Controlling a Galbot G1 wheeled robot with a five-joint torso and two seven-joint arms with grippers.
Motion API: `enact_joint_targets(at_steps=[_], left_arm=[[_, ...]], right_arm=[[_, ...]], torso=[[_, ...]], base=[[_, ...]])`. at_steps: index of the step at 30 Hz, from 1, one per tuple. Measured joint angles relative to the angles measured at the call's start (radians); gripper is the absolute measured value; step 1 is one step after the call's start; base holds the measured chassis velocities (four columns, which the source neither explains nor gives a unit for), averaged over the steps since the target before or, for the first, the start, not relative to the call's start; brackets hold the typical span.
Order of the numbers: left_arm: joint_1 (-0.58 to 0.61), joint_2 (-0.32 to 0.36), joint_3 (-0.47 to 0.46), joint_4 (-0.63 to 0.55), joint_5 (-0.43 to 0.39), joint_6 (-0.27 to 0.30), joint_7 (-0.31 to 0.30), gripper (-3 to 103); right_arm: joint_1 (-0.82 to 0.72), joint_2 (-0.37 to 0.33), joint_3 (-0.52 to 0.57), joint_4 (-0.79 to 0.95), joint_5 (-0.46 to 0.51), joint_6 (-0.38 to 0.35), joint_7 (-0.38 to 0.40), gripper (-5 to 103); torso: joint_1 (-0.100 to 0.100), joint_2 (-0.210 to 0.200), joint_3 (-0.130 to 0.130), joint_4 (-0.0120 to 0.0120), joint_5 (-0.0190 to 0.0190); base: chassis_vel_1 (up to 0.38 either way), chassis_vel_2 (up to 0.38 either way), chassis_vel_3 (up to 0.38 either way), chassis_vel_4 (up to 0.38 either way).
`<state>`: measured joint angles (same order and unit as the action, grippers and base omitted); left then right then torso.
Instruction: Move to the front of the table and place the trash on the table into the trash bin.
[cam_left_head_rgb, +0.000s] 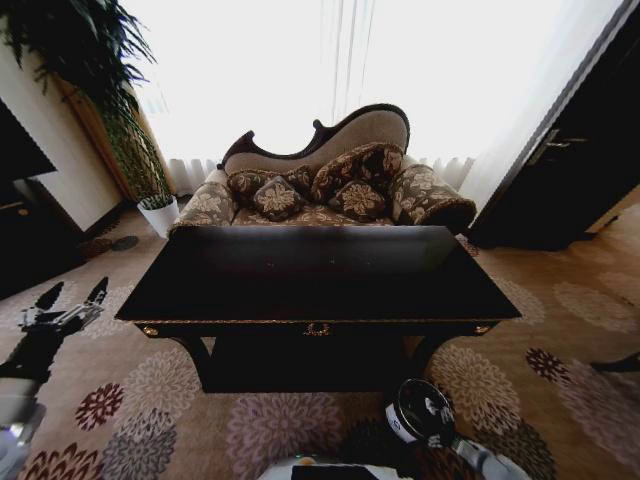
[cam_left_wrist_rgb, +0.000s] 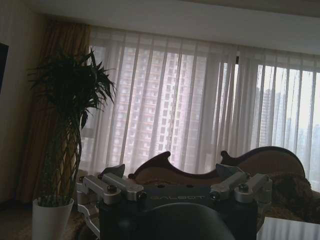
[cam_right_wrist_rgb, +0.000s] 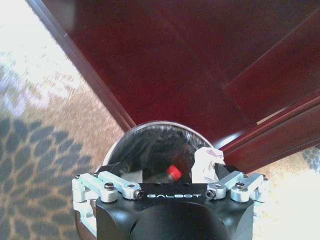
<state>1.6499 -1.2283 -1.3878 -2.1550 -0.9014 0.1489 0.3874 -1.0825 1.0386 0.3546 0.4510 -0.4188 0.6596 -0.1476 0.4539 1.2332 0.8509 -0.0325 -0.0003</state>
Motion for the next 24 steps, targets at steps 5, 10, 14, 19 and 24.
enact_joint_targets(at_steps=[5, 10, 14, 19, 24], left_arm=[[-0.002, 0.000, 0.002, 0.000, 0.000, 0.000, 0.000, 100], [-0.003, 0.001, 0.002, 0.002, -0.001, 0.000, 0.001, 100], [-0.008, -0.002, 0.010, 0.003, 0.003, -0.001, 0.001, 100], [-0.012, -0.005, 0.013, 0.004, 0.004, -0.001, 0.001, 100], [-0.012, -0.003, 0.013, 0.008, 0.003, -0.001, 0.001, 100]], right_arm=[[-0.015, 0.029, 0.002, 0.017, 0.079, -0.030, 0.030, 100], [-0.024, 0.031, 0.032, 0.000, 0.038, -0.019, 0.014, 100], [-0.035, 0.047, 0.040, 0.012, 0.030, -0.038, 0.062, 100], [-0.035, 0.083, 0.045, 0.020, 0.014, -0.055, 0.133, 100], [-0.022, 0.098, 0.043, 0.014, 0.026, -0.053, 0.158, 100]], torso=[[0.000, 0.000, 0.000, 0.0003, 0.0001], [0.000, 0.000, 0.000, 0.0003, -0.0009], [0.000, 0.000, 0.000, -0.0002, -0.0008], [0.000, 0.000, 0.000, -0.0006, 0.0005], [0.000, 0.000, 0.000, -0.0001, 0.0008]], base=[[0.000, 0.000, 0.000, 0.000], [0.000, 0.000, 0.000, 0.000], [0.000, 0.000, 0.000, 0.000], [0.000, 0.000, 0.000, 0.000], [0.000, 0.000, 0.000, 0.000]])
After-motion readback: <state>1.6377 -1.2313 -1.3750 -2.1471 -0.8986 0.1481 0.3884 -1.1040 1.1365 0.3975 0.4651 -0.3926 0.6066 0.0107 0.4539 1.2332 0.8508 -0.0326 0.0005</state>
